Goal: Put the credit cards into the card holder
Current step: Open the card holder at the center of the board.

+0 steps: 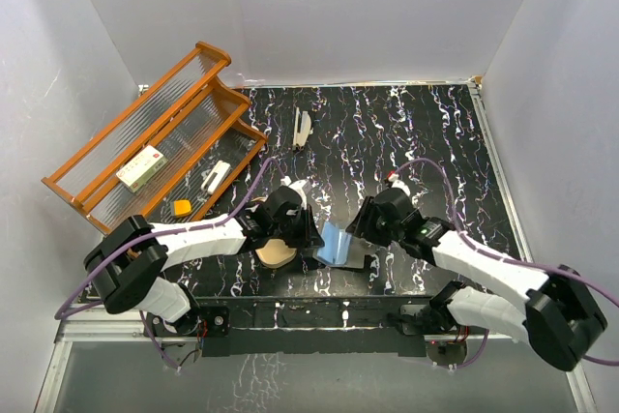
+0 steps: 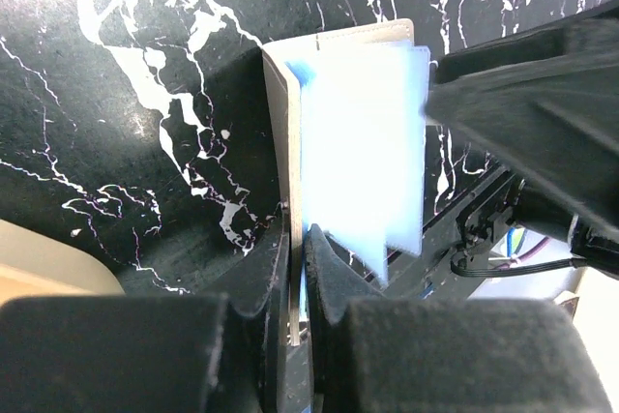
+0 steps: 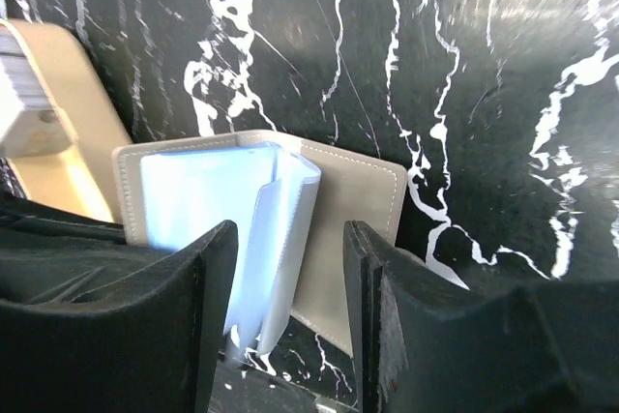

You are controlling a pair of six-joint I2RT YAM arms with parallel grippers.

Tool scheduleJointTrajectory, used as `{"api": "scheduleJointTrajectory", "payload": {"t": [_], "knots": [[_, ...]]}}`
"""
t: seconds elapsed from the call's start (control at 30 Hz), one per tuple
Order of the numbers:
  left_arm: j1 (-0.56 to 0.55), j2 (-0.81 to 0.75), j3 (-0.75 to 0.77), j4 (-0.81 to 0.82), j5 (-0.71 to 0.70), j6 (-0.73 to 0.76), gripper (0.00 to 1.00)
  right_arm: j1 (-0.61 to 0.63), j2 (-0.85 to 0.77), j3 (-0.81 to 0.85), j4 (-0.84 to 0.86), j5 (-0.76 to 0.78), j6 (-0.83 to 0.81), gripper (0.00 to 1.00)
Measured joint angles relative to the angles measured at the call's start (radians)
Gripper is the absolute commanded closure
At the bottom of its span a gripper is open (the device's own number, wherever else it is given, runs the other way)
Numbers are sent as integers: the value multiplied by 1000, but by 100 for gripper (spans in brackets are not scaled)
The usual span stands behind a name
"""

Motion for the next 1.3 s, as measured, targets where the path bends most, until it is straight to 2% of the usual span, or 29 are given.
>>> {"api": "scheduleJointTrajectory", "payload": {"t": [0.17, 0.33, 0.57, 0.77, 0.87, 1.1, 1.2, 1.3], "knots": [[0, -18, 19, -28, -18, 0, 100, 0, -130, 115, -175, 66, -39, 52], [0, -18, 45, -46, -36, 0, 100, 0, -192, 177, -177, 5, -60, 53], [0, -7, 65, -50, -42, -5, 100, 0, -132, 174, -103, -84, -31, 54], [0, 21, 65, -2, -51, -32, 100, 0, -24, 139, -61, -93, -2, 46], [0, 43, 65, 13, -67, -50, 87, 0, 36, 134, -60, -89, 1, 42], [0, 39, 65, -10, -129, -68, 54, 13, 173, 142, -65, -59, 10, 40], [0, 4, 66, -57, -166, -57, 47, 41, 230, 167, -86, -33, 13, 39], [0, -42, 71, -112, -208, -46, 46, 69, 270, 197, -99, -10, 16, 39]]}}
